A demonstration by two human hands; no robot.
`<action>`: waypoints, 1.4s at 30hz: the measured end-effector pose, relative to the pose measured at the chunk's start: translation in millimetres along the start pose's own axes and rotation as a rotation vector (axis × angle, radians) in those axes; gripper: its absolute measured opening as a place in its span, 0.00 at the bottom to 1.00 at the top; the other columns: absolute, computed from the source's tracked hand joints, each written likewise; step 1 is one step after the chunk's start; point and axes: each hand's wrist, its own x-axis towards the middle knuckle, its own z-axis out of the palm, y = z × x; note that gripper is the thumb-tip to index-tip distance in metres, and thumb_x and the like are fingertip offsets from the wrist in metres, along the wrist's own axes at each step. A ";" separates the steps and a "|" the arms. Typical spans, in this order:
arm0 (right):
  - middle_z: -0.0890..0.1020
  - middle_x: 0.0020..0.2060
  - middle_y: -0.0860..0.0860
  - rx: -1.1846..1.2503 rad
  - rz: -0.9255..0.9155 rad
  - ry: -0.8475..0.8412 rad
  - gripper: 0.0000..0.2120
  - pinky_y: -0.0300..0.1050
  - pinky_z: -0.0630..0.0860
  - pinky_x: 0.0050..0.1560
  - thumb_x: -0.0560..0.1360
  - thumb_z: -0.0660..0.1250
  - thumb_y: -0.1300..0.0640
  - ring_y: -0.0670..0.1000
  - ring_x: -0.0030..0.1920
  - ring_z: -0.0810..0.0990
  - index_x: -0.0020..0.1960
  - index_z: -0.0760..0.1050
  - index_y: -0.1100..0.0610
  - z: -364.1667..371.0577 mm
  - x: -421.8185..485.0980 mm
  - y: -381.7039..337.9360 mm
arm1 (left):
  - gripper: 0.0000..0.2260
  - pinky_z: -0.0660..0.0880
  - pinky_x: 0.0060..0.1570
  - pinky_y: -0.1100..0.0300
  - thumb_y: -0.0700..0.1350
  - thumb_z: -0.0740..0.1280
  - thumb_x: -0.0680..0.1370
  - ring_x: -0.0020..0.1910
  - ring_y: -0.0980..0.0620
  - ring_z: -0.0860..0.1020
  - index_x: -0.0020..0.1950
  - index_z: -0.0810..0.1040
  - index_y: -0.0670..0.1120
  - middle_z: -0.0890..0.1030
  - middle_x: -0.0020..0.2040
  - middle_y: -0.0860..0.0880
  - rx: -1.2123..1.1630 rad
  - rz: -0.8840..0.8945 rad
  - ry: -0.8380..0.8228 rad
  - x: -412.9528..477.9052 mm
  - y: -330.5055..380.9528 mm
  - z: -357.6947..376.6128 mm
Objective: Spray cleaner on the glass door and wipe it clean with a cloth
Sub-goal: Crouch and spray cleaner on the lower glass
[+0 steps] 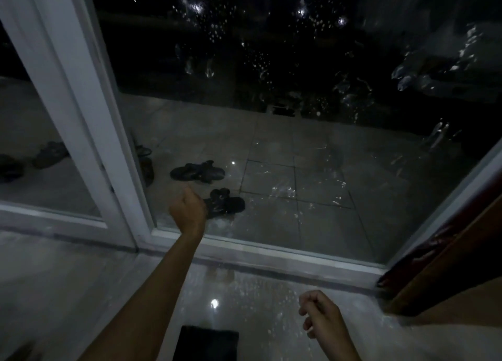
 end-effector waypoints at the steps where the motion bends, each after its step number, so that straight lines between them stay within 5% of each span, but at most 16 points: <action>1: 0.78 0.32 0.52 0.005 0.007 -0.005 0.09 0.39 0.67 0.28 0.79 0.62 0.64 0.48 0.26 0.72 0.40 0.75 0.59 -0.2 -1.2 5.4 | 0.19 0.68 0.37 0.55 0.39 0.55 0.80 0.29 0.50 0.69 0.28 0.68 0.45 0.70 0.28 0.46 0.019 0.000 -0.032 -4.7 -4.1 0.2; 6: 0.77 0.30 0.52 0.033 0.021 -0.013 0.09 0.39 0.66 0.27 0.79 0.63 0.65 0.48 0.24 0.71 0.40 0.74 0.60 -1.9 -4.0 27.4 | 0.16 0.72 0.43 0.50 0.39 0.57 0.81 0.39 0.38 0.75 0.41 0.76 0.30 0.78 0.40 0.33 0.200 -0.010 -0.289 -38.2 -9.7 12.5; 9: 0.78 0.30 0.51 0.027 -0.009 0.012 0.10 0.39 0.67 0.27 0.78 0.63 0.65 0.47 0.24 0.72 0.39 0.74 0.59 -4.5 -2.6 29.6 | 0.18 0.68 0.34 0.58 0.38 0.57 0.80 0.30 0.47 0.71 0.30 0.70 0.41 0.72 0.28 0.43 0.145 0.016 -0.365 -60.5 -11.1 24.3; 16: 0.78 0.33 0.50 0.005 -0.136 0.086 0.10 0.40 0.69 0.35 0.79 0.64 0.61 0.49 0.32 0.74 0.38 0.75 0.55 -18.7 6.0 10.3 | 0.19 0.68 0.31 0.60 0.40 0.58 0.81 0.25 0.51 0.69 0.29 0.69 0.46 0.71 0.26 0.47 0.033 0.010 -0.417 -85.4 -17.1 44.8; 26: 0.80 0.40 0.50 0.014 -0.205 0.104 0.09 0.41 0.73 0.41 0.78 0.64 0.62 0.49 0.40 0.77 0.41 0.75 0.53 -30.2 17.1 19.9 | 0.18 0.67 0.32 0.59 0.43 0.57 0.81 0.27 0.50 0.69 0.31 0.70 0.45 0.69 0.28 0.46 0.096 -0.022 -0.519 -108.9 -44.7 45.8; 31: 0.79 0.38 0.47 -0.077 -0.224 0.129 0.08 0.29 0.70 0.35 0.78 0.66 0.61 0.43 0.37 0.75 0.41 0.73 0.50 -29.7 28.7 33.3 | 0.17 0.68 0.36 0.58 0.45 0.54 0.83 0.34 0.50 0.70 0.37 0.72 0.41 0.72 0.34 0.43 0.265 0.072 -0.768 -134.4 -80.3 33.4; 37: 0.77 0.36 0.45 -0.258 -0.180 0.080 0.05 0.34 0.69 0.35 0.77 0.65 0.57 0.44 0.36 0.75 0.44 0.73 0.51 -26.9 38.2 53.6 | 0.29 0.75 0.50 0.43 0.66 0.46 0.75 0.47 0.39 0.76 0.45 0.72 0.43 0.76 0.47 0.38 0.621 0.037 -1.023 -157.4 -188.9 16.7; 40: 0.77 0.36 0.47 -0.308 -0.129 0.059 0.02 0.37 0.69 0.36 0.77 0.66 0.56 0.48 0.37 0.76 0.46 0.73 0.52 -24.7 42.4 62.8 | 0.13 0.71 0.41 0.58 0.53 0.55 0.77 0.38 0.54 0.74 0.39 0.72 0.48 0.74 0.38 0.50 0.601 0.046 -1.080 -178.6 -201.3 -1.6; 42: 0.77 0.36 0.46 -0.340 -0.099 0.044 0.02 0.38 0.69 0.35 0.77 0.65 0.55 0.47 0.37 0.76 0.47 0.73 0.52 -23.9 43.8 68.1 | 0.12 0.68 0.40 0.70 0.52 0.58 0.78 0.38 0.60 0.74 0.41 0.75 0.47 0.73 0.39 0.54 0.557 0.052 -1.073 -190.7 -202.9 -13.1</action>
